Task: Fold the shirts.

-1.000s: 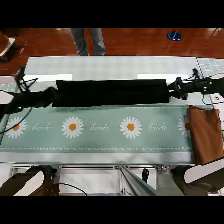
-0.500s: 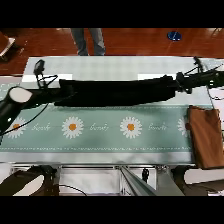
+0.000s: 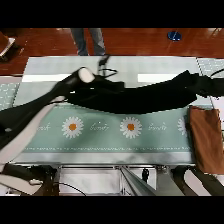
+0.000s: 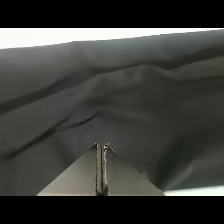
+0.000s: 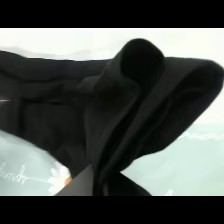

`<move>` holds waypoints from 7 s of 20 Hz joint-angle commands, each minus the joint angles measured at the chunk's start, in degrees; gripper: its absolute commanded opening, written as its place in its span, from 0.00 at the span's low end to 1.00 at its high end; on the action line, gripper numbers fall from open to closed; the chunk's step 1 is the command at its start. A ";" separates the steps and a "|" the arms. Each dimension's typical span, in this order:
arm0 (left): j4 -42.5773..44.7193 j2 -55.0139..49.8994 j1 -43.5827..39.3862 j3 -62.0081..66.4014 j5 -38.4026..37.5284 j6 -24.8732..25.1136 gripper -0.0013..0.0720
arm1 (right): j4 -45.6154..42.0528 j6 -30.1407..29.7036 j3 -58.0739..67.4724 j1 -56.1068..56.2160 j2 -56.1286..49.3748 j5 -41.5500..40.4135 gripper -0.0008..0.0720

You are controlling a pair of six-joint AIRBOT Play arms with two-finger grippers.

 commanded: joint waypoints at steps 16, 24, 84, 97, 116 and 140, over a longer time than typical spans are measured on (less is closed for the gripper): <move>5.70 -13.18 -2.54 23.12 -17.51 -10.82 0.04 | 5.49 2.49 -1.05 2.97 8.61 1.57 0.05; 26.71 25.70 22.12 -2.14 -22.97 -9.49 0.04 | 6.71 4.46 12.22 30.53 -17.59 -12.90 0.05; 17.99 55.60 22.56 -48.52 -0.15 -14.99 0.04 | 5.68 7.65 19.15 27.06 -28.92 -5.77 0.05; 17.97 55.60 22.56 -48.52 -0.13 -14.99 0.04 | -7.02 19.67 50.99 7.17 -28.89 12.85 0.05; 17.55 55.60 22.56 -48.52 -0.11 -14.99 0.04 | -32.02 28.96 25.00 -34.27 -1.29 31.21 0.05; 17.70 40.63 22.25 -10.38 -4.72 -4.59 0.04 | -12.96 14.78 16.85 1.49 -9.75 -7.54 0.05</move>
